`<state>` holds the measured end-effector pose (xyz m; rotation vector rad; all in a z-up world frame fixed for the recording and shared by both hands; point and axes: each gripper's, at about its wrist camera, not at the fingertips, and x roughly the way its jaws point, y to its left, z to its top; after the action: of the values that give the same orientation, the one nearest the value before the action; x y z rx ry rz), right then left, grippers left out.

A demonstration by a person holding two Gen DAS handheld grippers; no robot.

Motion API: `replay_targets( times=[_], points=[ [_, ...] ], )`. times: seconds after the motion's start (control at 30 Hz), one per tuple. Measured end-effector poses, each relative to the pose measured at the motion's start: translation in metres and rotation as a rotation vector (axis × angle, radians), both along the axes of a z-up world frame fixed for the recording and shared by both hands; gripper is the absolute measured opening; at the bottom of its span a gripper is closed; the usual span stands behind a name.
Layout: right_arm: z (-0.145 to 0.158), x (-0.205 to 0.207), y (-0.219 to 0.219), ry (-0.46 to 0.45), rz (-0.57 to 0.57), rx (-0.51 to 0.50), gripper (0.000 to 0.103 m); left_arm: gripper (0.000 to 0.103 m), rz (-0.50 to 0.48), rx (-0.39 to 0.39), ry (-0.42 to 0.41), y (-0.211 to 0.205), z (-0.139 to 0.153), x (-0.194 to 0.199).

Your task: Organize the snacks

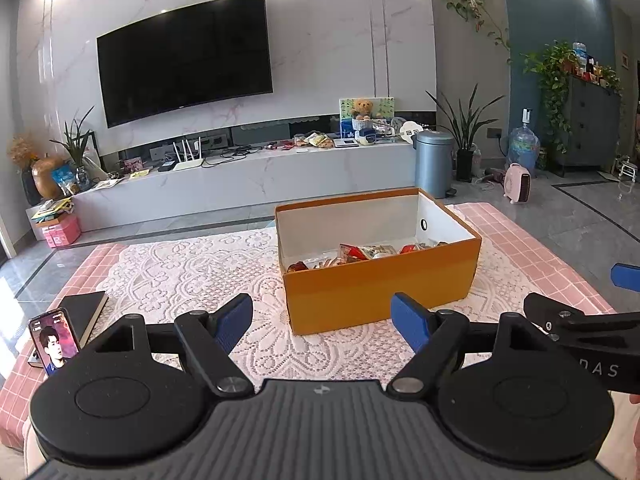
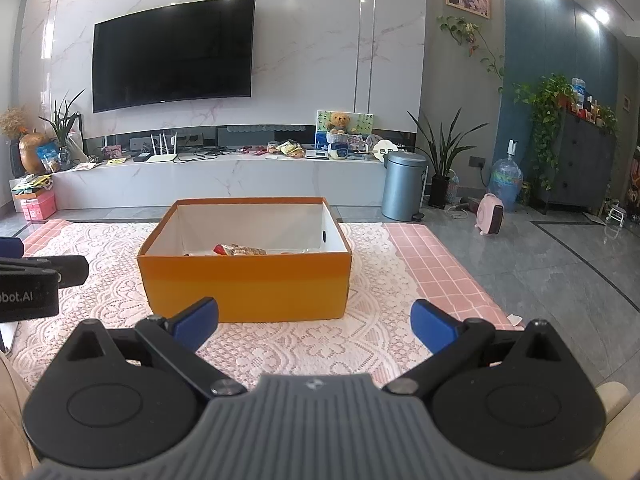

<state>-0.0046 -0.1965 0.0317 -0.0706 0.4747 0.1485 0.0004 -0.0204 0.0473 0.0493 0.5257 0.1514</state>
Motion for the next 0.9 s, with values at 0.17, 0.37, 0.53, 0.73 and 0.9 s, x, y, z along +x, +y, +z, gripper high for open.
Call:
replay_targets(
  times=[0.17,0.37,0.53,0.73,0.9],
  points=[
    [0.0002,-0.0001,0.0003,-0.001,0.0,0.0,0.099,0.092,0.0,0.0,0.0,-0.0011,-0.0005,-0.0004],
    [0.0002,0.0,0.0003,0.0,0.0,0.001,0.099,0.092,0.0,0.0,0.0,-0.0012,-0.0005,-0.0005],
    [0.0003,-0.0002,0.0,0.0,0.0,0.0,0.099,0.092,0.002,-0.001,-0.001,-0.0009,-0.0008,-0.0009],
    [-0.0004,0.0002,0.0001,0.003,0.0,-0.002,0.099,0.092,0.007,-0.005,0.001,0.0014,-0.0007,-0.0009],
    [-0.0002,0.0002,0.0001,0.003,0.0,-0.002,0.099,0.092,0.006,-0.004,0.001,0.0019,-0.0007,-0.0008]
  ],
)
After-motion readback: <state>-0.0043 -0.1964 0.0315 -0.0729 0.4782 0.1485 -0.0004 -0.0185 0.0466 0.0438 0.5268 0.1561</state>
